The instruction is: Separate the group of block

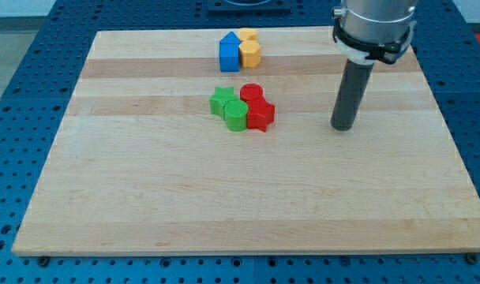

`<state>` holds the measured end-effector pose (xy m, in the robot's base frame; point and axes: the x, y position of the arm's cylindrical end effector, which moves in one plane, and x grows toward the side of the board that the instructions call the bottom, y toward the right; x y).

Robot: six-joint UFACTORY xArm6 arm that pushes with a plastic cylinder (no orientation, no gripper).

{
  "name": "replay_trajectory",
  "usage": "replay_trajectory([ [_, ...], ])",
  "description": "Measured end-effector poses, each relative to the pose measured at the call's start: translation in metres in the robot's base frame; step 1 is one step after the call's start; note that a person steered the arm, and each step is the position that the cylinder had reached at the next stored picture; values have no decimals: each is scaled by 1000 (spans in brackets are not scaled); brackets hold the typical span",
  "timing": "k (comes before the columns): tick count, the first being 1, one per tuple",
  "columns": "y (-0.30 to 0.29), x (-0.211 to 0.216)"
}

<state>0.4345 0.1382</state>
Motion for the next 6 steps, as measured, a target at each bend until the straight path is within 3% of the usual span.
replay_trajectory([
  [2,-4,0],
  [5,-60,-93],
  [6,-88,-103],
])
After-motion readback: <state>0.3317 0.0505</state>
